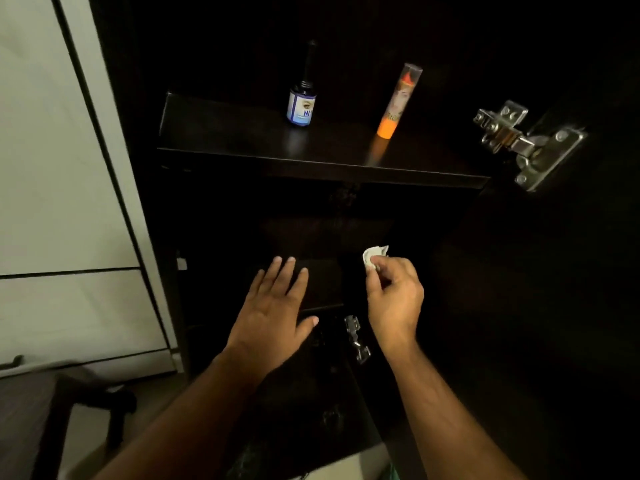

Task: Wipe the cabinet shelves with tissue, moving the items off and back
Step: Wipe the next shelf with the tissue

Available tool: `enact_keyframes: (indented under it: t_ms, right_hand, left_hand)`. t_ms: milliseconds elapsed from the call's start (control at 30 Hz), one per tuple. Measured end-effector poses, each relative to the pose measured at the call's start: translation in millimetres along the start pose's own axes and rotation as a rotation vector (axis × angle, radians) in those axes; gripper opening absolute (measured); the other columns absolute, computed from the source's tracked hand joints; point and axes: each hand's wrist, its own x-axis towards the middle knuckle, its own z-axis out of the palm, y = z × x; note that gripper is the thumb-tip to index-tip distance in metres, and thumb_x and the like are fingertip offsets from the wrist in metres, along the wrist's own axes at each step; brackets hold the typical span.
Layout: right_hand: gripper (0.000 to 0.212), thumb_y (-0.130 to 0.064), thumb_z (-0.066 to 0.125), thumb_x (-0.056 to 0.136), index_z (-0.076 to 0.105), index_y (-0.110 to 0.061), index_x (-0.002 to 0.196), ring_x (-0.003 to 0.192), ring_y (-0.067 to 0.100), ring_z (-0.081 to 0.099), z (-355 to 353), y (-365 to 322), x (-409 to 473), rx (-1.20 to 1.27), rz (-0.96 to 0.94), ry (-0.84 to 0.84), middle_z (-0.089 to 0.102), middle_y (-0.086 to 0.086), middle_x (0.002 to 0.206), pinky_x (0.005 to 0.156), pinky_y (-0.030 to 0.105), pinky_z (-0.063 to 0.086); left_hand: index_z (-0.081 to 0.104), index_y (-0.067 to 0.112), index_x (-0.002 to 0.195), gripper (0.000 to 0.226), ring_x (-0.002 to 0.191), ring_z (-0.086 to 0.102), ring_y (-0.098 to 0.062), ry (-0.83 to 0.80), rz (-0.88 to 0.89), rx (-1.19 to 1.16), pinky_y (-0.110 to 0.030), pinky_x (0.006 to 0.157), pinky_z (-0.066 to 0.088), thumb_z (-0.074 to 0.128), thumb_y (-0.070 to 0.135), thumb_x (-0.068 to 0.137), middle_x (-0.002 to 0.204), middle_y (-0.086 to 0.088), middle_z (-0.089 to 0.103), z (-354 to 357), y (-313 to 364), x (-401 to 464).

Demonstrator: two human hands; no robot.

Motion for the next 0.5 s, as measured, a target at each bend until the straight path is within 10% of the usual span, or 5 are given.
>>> enact_keyframes:
  t_ms: [333,500]
  right_hand:
    - [0.022,0.000,0.056,0.088,0.069,0.003,0.104,0.104,0.021,0.060,5.7,-36.2,104.6,-0.047,-0.044,0.351,0.059,0.013,0.117,0.091,0.020,0.047]
    - [0.034,-0.003,0.057,0.090,0.060,-0.005,0.124,0.110,0.016,0.055,9.9,-47.8,114.7,-0.127,-0.049,0.267,0.056,0.009,0.126,0.077,-0.001,0.030]
  left_hand:
    - [0.024,0.020,0.152,0.087,0.150,-0.001,-0.020,0.138,0.094,0.098,-0.039,0.119,0.001,0.014,0.078,0.087,0.162,-0.009,0.011,20.1,-22.0,15.2]
    - [0.022,0.020,0.152,0.091,0.150,-0.008,-0.023,0.170,0.079,0.111,-0.040,0.119,0.001,0.011,0.082,0.087,0.161,-0.010,0.007,33.5,-24.8,13.3]
